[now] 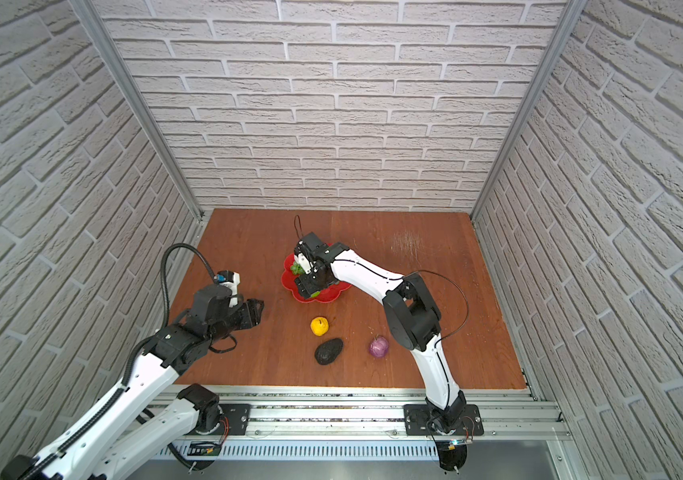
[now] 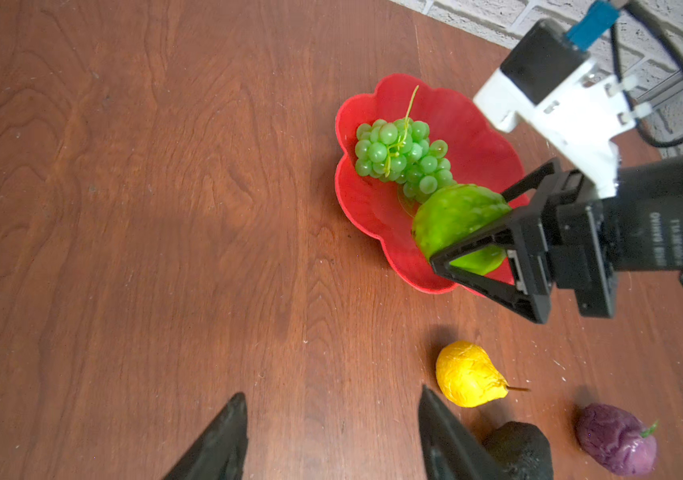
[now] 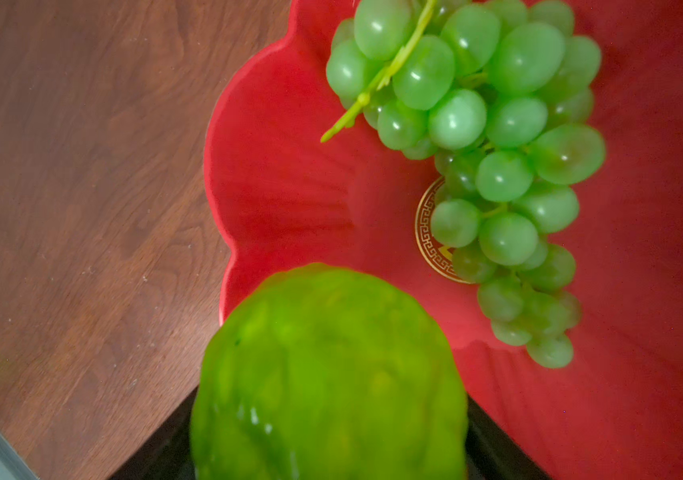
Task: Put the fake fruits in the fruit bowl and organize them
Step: 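Lift the green fruit with the right gripper and lower it into the bowl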
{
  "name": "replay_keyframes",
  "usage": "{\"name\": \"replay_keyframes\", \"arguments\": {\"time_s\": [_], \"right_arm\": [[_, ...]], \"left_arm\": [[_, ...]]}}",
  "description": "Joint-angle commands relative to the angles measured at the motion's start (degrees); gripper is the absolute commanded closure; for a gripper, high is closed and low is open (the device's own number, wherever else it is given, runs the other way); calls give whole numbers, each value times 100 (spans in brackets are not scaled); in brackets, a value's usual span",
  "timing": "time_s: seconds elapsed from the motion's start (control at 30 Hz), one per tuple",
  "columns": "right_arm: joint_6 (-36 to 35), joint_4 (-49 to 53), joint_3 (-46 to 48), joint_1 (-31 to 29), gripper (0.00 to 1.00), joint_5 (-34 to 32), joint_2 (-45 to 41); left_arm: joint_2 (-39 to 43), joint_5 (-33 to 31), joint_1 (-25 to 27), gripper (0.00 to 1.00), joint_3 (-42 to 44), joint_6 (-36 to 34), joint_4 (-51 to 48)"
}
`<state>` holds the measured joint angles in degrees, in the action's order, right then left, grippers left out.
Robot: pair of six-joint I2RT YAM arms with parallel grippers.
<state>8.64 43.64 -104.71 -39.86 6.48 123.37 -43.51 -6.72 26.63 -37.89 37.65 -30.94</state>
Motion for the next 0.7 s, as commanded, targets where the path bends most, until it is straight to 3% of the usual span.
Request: {"name": "replay_keyframes", "arguments": {"time_s": [0.0, 0.67], "right_arm": [[83, -192, -268, -27, 39, 57, 52], [192, -526, -840, 66, 36, 99, 713]], "left_arm": [[96, -172, -69, 34, 113, 87, -77], [173, -146, -200, 34, 131, -7, -204]]}}
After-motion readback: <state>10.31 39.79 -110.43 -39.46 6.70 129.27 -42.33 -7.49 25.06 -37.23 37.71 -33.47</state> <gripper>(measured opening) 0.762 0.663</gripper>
